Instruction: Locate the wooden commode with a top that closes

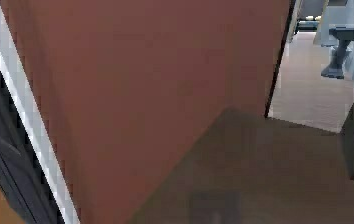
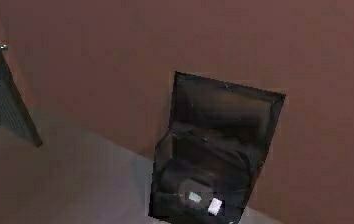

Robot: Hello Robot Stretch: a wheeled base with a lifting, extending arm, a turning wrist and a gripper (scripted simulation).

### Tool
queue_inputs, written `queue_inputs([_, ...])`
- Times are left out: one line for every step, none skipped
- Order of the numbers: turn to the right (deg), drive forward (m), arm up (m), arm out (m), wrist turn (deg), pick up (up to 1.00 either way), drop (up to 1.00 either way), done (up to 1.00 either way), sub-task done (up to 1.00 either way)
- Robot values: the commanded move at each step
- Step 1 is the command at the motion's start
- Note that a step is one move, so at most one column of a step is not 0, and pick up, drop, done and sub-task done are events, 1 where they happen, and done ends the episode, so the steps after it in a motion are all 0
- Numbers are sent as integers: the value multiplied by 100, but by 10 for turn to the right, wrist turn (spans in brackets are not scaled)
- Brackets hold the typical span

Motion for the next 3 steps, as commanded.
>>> queue_inputs([-180, 0, 0, 0, 0, 0, 0, 0, 0])
queue_inputs([0, 20, 0, 0, 0, 0, 0, 0, 0])
queue_inputs([450, 0, 0, 0, 0, 0, 0, 0, 0])
